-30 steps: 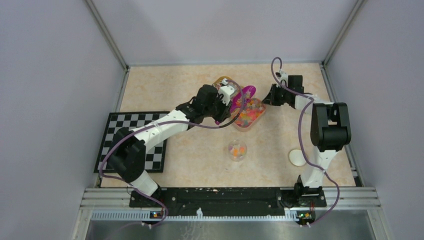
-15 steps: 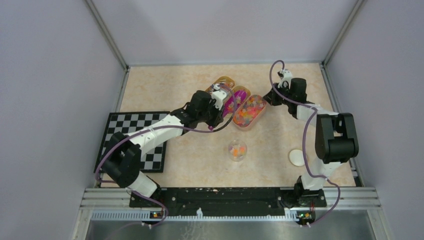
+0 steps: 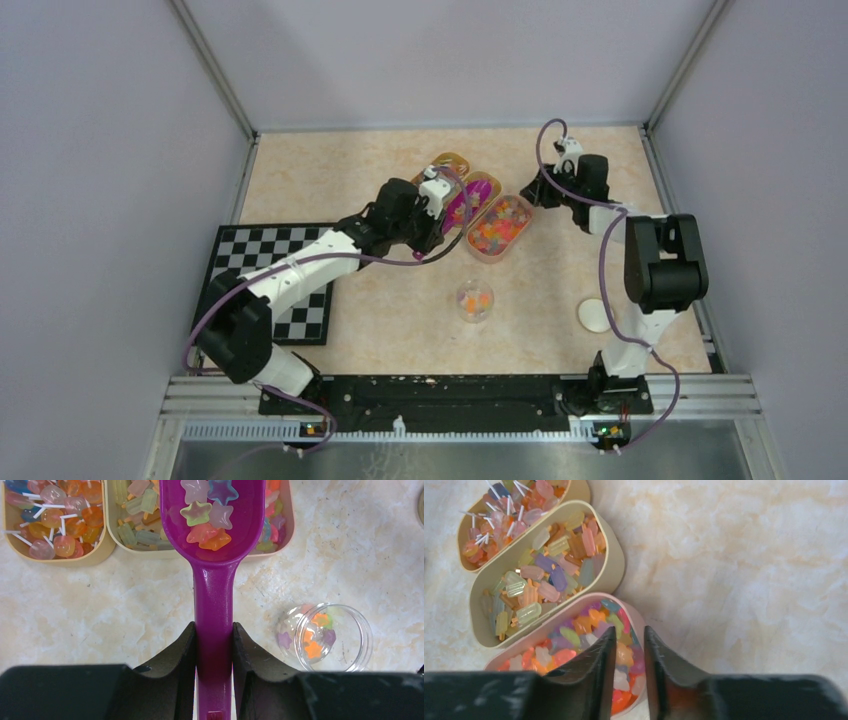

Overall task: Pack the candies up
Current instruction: Place the fake candies in the packing bottle.

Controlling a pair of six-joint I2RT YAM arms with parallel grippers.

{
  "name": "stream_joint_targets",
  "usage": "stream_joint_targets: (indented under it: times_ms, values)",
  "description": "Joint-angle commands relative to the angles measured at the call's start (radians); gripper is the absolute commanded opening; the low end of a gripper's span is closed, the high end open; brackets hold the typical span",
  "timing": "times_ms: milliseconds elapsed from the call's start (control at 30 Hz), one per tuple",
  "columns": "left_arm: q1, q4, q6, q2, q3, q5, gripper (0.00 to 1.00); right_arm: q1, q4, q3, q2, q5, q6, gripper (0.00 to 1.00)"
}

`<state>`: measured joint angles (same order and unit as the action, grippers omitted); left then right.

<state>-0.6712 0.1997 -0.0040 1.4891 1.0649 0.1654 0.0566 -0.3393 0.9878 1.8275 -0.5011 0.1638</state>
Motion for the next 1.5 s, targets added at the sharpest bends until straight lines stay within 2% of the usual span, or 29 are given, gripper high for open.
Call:
stream_joint_targets:
  times_ms: [0,167,267,333,467,567,867,1233,1467]
  values:
    - [0.001,0.048,0.024,-0.078,0.062,0.02,0.0,0.002,-0.002,0.088,-0.037,-0.005,0.023,0.43]
    - [0.0,0.119,0.017,-0.141,0.064,0.061,0.0,0.002,0.068,0.099,-0.1,0.015,0.063,0.59]
    - [-0.005,0.209,0.006,-0.16,0.094,0.101,0.0,0.0,0.123,0.1,-0.163,0.022,0.086,0.78]
    - [-0.008,0.285,-0.037,-0.173,0.115,0.107,0.0,0.002,0.163,0.094,-0.208,0.032,0.098,0.83]
    - [-0.02,0.405,-0.073,-0.196,0.128,0.152,0.0,0.007,0.246,0.085,-0.296,0.054,0.136,0.84]
    - [-0.059,0.497,-0.085,-0.207,0.145,0.122,0.0,0.011,0.301,0.078,-0.357,0.05,0.145,0.84]
    - [-0.216,0.667,-0.128,-0.216,0.165,0.068,0.0,0.014,0.3,0.023,-0.503,0.087,0.159,0.84]
    - [-0.237,0.82,-0.122,-0.145,0.228,0.049,0.0,0.012,0.295,-0.046,-0.616,0.138,0.168,0.84]
    - [-0.238,0.889,-0.105,-0.098,0.287,0.048,0.0,0.012,0.305,-0.057,-0.63,0.14,0.151,0.85]
